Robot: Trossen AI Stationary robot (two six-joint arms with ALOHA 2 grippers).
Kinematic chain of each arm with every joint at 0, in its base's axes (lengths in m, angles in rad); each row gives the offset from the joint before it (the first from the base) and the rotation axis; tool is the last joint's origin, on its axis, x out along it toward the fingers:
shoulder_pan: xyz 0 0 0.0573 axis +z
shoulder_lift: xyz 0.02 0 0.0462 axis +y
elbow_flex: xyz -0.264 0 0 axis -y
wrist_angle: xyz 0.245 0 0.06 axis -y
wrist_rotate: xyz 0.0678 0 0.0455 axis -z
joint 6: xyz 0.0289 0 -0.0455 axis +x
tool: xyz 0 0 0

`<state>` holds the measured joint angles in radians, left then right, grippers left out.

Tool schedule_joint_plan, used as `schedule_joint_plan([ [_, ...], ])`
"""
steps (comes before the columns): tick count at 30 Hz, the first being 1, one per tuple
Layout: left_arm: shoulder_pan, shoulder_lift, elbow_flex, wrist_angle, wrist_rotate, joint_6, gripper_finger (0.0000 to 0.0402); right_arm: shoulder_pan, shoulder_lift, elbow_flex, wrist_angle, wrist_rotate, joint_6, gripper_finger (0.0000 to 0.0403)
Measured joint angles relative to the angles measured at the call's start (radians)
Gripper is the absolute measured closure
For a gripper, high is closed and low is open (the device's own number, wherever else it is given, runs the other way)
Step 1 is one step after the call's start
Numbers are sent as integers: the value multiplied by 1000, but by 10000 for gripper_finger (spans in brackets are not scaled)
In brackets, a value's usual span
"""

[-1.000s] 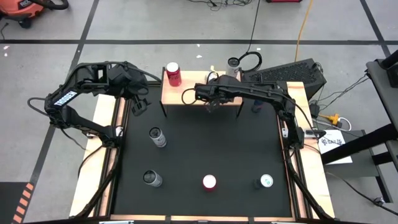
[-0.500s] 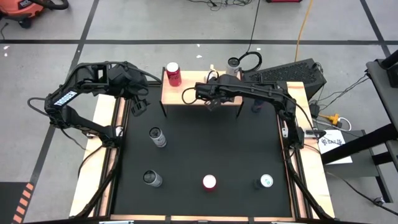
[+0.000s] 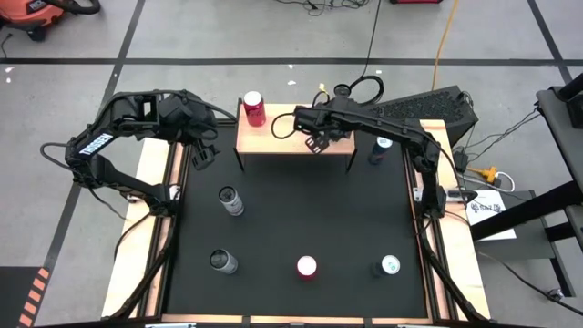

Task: Place canned beverage on shelf
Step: Put the top white yellow soda can on the shelf

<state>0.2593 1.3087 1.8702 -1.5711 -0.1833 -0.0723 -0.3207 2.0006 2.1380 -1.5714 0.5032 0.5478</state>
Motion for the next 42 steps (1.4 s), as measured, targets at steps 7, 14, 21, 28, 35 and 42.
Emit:
schedule_joint_plan([
  [7, 0, 0, 0, 0, 0, 0, 28, -25, 0, 0, 0, -16, -40, 90],
  [14, 0, 0, 0, 0, 0, 0, 28, -41, 10, -1, 23, -60, -85, 90],
  [21, 0, 0, 0, 0, 0, 0, 28, -56, 18, -26, 29, -117, -116, 90],
  [28, 0, 0, 0, 0, 0, 0, 28, -58, 21, -108, 55, -142, -139, 90],
  [35, 0, 0, 0, 0, 0, 0, 28, -57, 18, -128, 65, -141, -168, 105],
  [42, 0, 0, 0, 0, 0, 1, 28, -57, 18, -129, 64, -141, -174, 167],
])
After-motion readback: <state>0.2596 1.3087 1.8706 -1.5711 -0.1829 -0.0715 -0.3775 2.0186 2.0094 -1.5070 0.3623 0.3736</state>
